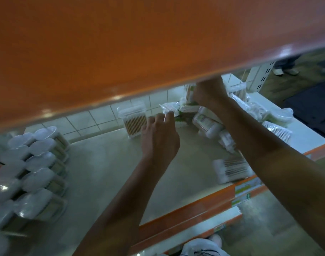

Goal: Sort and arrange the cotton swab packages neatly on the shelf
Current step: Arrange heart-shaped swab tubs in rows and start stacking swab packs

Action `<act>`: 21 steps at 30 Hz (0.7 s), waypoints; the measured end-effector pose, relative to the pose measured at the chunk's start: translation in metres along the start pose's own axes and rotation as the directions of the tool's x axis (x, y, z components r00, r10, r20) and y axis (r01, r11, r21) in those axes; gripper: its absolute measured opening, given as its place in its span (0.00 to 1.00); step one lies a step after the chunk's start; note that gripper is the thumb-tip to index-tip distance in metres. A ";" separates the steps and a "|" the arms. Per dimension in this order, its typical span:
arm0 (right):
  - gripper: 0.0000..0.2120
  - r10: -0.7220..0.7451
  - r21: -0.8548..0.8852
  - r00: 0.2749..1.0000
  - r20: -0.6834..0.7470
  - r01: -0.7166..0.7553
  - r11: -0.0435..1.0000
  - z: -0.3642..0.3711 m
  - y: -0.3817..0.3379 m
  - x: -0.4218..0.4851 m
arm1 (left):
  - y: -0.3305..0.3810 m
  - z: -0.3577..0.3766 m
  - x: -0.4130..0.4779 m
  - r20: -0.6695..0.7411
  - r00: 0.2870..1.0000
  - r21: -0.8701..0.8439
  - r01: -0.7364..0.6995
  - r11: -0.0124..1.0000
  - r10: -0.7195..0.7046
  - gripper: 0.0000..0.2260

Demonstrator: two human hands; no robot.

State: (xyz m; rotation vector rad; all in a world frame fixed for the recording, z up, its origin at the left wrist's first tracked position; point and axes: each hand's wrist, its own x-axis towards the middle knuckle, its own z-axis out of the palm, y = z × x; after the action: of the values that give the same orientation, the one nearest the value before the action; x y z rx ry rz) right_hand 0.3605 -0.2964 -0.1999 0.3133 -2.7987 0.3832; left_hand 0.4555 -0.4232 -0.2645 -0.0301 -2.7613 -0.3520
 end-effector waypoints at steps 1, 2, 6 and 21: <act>0.17 -0.007 -0.028 1.000 0.017 0.007 1.000 0.002 0.000 0.001 | 0.000 0.000 0.004 0.007 1.000 0.004 -0.001 1.000 0.001 0.20; 0.16 -0.017 -0.051 1.000 0.026 0.018 0.999 0.004 0.001 0.002 | -0.001 0.000 0.008 0.012 1.000 0.010 -0.002 1.000 0.002 0.20; 0.15 -0.046 -0.058 0.999 -0.008 0.045 0.997 0.018 0.008 0.009 | -0.001 -0.001 0.021 0.017 1.000 0.026 0.005 1.000 -0.006 0.21; 0.05 -0.130 -0.027 0.975 -0.180 0.128 0.991 0.017 0.014 0.014 | -0.010 -0.005 0.009 0.053 0.999 -0.039 0.005 0.999 -0.003 0.23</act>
State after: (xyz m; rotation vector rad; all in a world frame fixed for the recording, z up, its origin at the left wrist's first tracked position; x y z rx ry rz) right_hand 0.3395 -0.2908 -0.2140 0.4317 -2.5856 0.3424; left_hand 0.4478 -0.4346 -0.2595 -0.0440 -2.8071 -0.4122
